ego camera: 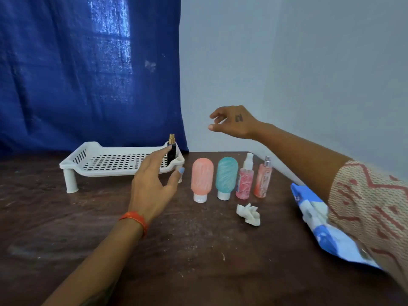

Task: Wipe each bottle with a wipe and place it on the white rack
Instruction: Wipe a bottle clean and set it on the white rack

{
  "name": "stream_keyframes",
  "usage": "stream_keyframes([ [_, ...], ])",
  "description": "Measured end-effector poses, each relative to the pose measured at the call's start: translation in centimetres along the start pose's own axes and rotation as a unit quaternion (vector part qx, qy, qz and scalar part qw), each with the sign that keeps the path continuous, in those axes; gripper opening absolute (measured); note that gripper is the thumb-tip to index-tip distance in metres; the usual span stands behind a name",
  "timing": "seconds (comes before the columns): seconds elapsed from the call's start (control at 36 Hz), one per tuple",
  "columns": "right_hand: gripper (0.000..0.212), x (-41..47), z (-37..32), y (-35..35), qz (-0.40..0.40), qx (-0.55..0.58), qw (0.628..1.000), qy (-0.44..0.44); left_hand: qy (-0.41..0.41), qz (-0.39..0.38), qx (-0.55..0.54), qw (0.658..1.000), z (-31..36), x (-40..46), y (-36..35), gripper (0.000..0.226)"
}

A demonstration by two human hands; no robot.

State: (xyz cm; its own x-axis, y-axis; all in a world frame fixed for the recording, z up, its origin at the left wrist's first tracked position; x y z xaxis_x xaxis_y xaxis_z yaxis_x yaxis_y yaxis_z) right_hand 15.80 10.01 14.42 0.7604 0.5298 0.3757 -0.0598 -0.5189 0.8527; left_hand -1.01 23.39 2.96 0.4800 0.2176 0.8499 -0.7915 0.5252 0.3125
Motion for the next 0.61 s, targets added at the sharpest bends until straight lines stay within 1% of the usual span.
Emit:
stream_keyframes([
  [0.11, 0.042, -2.8, 3.6, 2.6, 0.013, -0.011, 0.999, -0.032, -0.068, -0.053, 0.044, 0.995, 1.3, -0.4, -1.0, 0.054],
  [0.19, 0.04, -4.9, 6.6, 3.7, 0.02, -0.01, 0.998, -0.061, -0.094, -0.085, 0.054, 0.99, 2.0, -1.1, -1.6, 0.057],
  [0.31, 0.04, -7.1, 10.0, 3.3, 0.019, 0.003, 0.996, -0.09, -0.126, -0.131, 0.076, 0.98, 2.4, -1.9, -2.5, 0.058],
  [0.39, 0.043, -8.1, 11.8, 1.9, 0.003, 0.006, 0.994, -0.107, -0.137, -0.144, 0.08, 0.977, 2.5, -2.3, -2.8, 0.059],
  [0.47, 0.043, -8.6, 12.9, 0.6, 0.004, 0.032, 0.992, -0.121, -0.143, -0.153, 0.082, 0.974, 2.4, -2.4, -3.0, 0.06],
  [0.61, 0.026, -9.3, 12.6, -0.6, 0.02, 0.042, 0.992, -0.12, -0.148, -0.158, 0.084, 0.973, 2.4, -2.5, -3.1, 0.06],
])
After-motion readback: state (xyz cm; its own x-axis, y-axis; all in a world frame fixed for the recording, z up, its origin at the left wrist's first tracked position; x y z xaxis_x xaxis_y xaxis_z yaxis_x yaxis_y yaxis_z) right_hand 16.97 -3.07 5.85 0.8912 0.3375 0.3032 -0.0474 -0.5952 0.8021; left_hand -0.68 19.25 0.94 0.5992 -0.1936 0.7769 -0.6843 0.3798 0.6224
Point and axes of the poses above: each hand's wrist, its own x-axis towards the middle knuckle, its own y-axis out of the back of the hand, z = x × y, the point moved 5 cm from there along x, towards the middle knuckle, and after that the axes turned 10 degrees about -y, right-handed, at the moved point
